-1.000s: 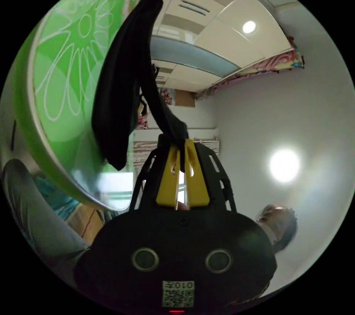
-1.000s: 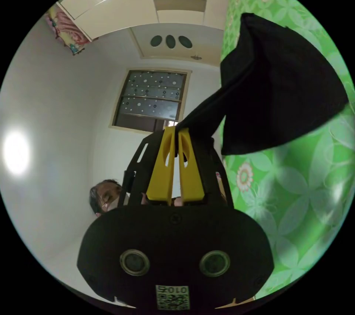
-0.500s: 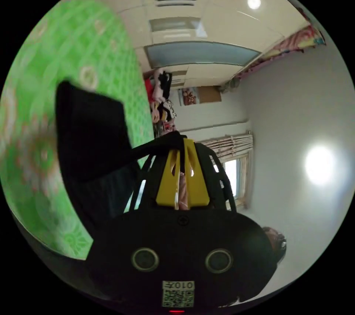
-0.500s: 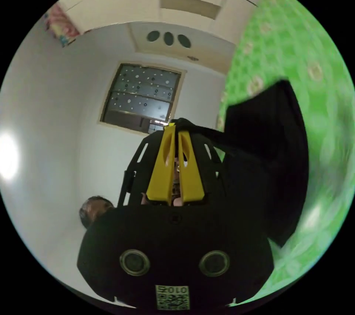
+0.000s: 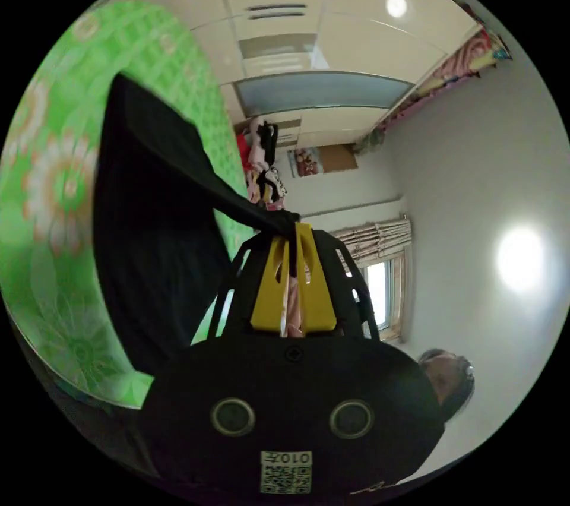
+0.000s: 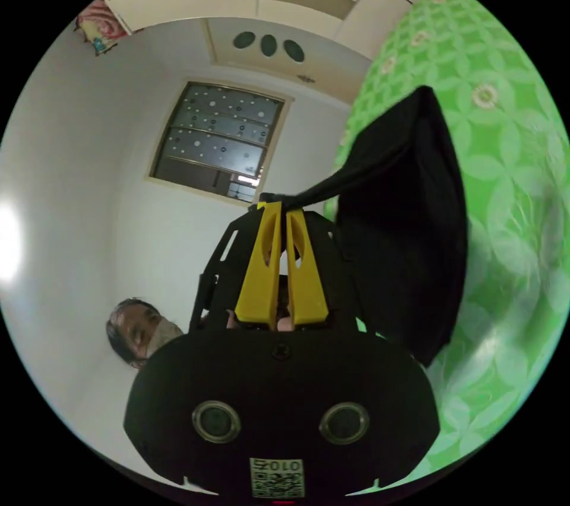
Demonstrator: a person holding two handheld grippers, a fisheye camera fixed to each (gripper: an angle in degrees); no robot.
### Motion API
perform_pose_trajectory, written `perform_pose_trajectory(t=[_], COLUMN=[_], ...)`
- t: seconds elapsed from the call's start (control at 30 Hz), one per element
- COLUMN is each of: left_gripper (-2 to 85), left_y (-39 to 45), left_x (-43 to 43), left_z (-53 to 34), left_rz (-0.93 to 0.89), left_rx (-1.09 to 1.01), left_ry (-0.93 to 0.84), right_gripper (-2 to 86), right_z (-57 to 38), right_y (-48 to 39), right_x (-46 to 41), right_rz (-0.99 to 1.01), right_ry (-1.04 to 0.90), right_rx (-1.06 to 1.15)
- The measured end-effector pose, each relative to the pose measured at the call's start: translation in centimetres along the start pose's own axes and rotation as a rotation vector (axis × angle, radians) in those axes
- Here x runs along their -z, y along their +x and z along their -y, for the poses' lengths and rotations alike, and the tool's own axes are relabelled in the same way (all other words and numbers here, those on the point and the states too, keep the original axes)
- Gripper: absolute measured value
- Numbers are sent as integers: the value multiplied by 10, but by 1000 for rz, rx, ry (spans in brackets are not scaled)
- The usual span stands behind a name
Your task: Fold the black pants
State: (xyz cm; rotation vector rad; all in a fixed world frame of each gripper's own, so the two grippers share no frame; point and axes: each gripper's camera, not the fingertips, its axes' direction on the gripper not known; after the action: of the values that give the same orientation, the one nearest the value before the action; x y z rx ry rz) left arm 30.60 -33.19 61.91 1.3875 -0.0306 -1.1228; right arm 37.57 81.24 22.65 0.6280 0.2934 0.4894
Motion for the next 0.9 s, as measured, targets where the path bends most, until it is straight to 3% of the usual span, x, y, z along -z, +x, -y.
perform_pose_trajectory(t=[0.23, 0.47, 0.57, 0.67, 0.77, 0.9], left_gripper=[23, 12, 10, 9, 7, 5], left_y=[-109, -33, -62, -109, -94, -100], left_x=[-31, -35, -47, -58, -64, -74], left_z=[-82, -57, -73, -88, -83, -91], left_rz=[-1, 17, 77, 64, 66, 165], left_rx=[275, 40, 124, 300, 231, 261], left_ry=[-58, -60, -90, -106, -119, -170], right_gripper=[33, 32, 33, 33, 33, 34], right_z=[-48, -53, -66, -81, -86, -91], right_y=[48, -6, 22, 49, 40, 35], right_x=[-12, -4, -11, -16, -15, -22], right_rz=[10, -16, -108, -66, -83, -299], right_ry=[-34, 4, -34, -13, -1, -69], right_rx=[-171, 50, -88, -186, -160, -199])
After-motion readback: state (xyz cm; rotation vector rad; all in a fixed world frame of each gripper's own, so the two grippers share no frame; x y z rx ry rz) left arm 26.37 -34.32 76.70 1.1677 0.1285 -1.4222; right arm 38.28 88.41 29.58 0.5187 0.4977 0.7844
